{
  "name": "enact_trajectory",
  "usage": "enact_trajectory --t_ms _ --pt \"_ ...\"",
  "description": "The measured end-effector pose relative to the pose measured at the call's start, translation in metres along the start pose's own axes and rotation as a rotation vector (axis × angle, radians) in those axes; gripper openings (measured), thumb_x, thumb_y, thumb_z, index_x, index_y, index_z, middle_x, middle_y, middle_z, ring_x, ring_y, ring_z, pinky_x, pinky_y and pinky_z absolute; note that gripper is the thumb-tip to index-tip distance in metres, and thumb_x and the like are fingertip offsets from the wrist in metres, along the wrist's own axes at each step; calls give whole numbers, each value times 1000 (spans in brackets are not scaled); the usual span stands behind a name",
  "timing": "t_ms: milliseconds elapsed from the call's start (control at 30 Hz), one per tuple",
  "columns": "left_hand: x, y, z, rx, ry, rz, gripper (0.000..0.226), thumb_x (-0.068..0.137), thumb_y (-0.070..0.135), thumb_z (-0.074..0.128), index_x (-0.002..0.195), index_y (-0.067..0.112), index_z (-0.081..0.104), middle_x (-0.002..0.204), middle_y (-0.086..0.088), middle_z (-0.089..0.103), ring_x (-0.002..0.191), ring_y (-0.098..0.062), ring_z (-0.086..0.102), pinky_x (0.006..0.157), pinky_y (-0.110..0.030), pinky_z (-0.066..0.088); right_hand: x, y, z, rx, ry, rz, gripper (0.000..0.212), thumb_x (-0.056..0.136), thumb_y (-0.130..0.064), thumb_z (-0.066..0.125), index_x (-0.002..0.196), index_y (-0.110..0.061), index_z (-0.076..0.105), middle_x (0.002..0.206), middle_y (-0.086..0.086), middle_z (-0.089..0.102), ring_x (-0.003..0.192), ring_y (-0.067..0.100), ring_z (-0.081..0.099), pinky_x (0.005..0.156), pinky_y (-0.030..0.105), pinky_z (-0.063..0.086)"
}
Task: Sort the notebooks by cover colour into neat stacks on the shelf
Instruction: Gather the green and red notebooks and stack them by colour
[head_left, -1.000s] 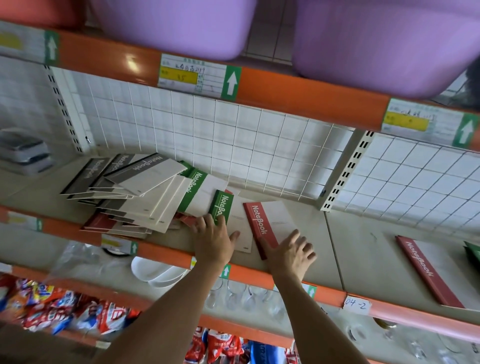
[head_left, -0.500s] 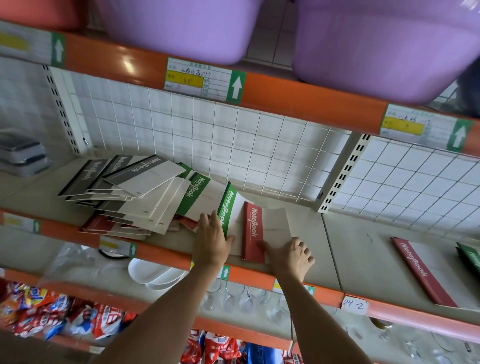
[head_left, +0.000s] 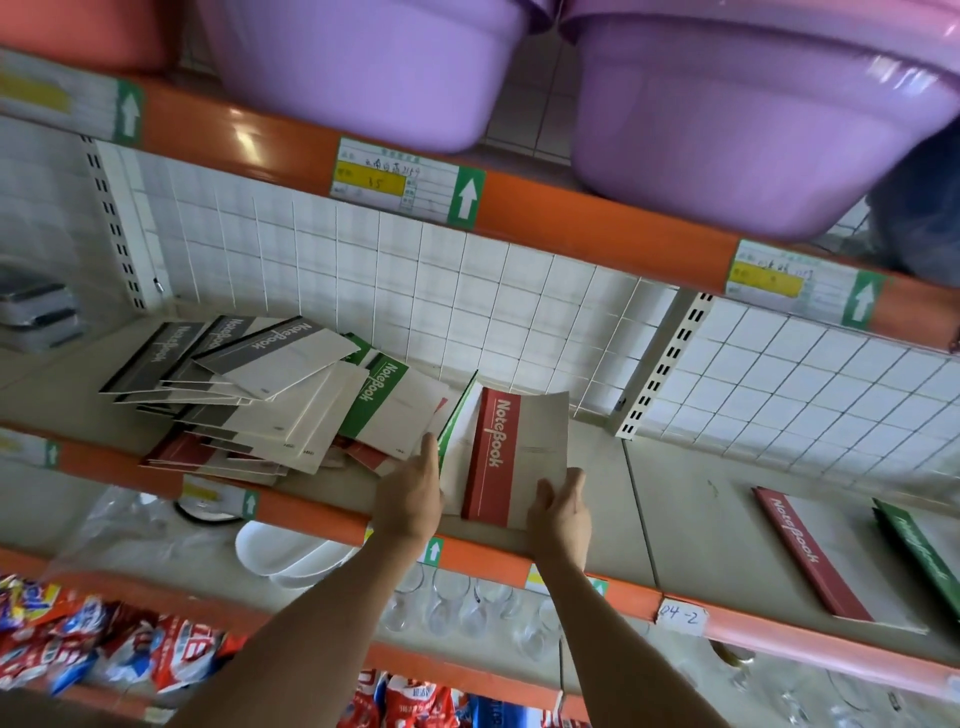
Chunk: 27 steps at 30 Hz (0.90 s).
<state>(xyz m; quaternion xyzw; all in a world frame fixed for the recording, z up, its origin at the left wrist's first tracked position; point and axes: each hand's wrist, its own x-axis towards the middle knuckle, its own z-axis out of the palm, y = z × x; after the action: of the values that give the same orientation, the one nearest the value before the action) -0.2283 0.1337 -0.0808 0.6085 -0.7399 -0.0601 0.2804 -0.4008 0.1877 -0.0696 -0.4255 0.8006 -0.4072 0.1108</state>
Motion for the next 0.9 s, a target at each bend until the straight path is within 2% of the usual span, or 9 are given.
enact_trajectory --t_ms 167,267,333,433,500,600,667,800,900 --pt "3 19 -8 -69 -11 32 38 87 1 64 121 5 48 73 -5 66 60 -23 64 52 -32 50 1 0 -28 242 76 212 9 93 -8 51 98 -11 43 76 7 59 80 40 62 62 35 41" --pt "11 51 -11 -122 -23 72 45 92 3 59 133 6 41 87 -10 70 74 -28 68 62 -38 54 -1 4 -53 326 57 249 13 94 -8 49 105 -14 49 79 4 58 62 33 63 50 45 56" --pt "14 76 -11 -133 -42 71 43 95 6 53 136 8 39 93 -13 71 82 -33 69 69 -40 54 2 12 -72 369 75 272 22 93 -9 48 112 -19 53 87 7 61 55 23 61 40 41 55" --pt "17 109 -7 -149 -76 71 45 94 9 54 136 10 38 101 -15 71 90 -36 69 72 -42 52 10 25 -98 320 143 293 24 91 -9 48 112 -20 55 79 11 63 48 26 58 33 29 47" --pt "16 134 0 -154 -107 73 45 92 10 54 134 11 38 103 -15 70 91 -37 68 72 -41 50 12 36 -120 257 198 298 22 89 -15 48 109 -20 55 77 11 66 51 32 59 40 30 48" --pt "12 168 9 -162 -143 97 43 90 11 55 130 10 39 104 -15 70 92 -38 67 74 -41 51 17 59 -144 218 265 312 35 72 -30 41 105 -24 54 80 9 68 65 38 64 63 48 57" --pt "7 197 18 -169 -162 135 42 92 13 53 131 10 39 105 -15 70 93 -38 67 74 -41 50 25 83 -161 262 319 335 37 66 -30 39 100 -29 54 77 8 67 67 39 64 65 52 56" --pt "-4 252 37 -172 -180 170 43 95 14 50 136 12 39 106 -14 70 94 -37 67 71 -39 48 29 103 -211 341 404 364 44 65 -26 42 105 -27 59 85 5 67 75 34 63 72 47 55" --pt "-14 287 54 -178 -209 159 40 95 15 48 135 12 40 104 -14 70 93 -36 67 71 -38 49 40 126 -242 314 396 392 36 70 -23 45 103 -24 60 83 3 69 77 30 62 75 42 54"
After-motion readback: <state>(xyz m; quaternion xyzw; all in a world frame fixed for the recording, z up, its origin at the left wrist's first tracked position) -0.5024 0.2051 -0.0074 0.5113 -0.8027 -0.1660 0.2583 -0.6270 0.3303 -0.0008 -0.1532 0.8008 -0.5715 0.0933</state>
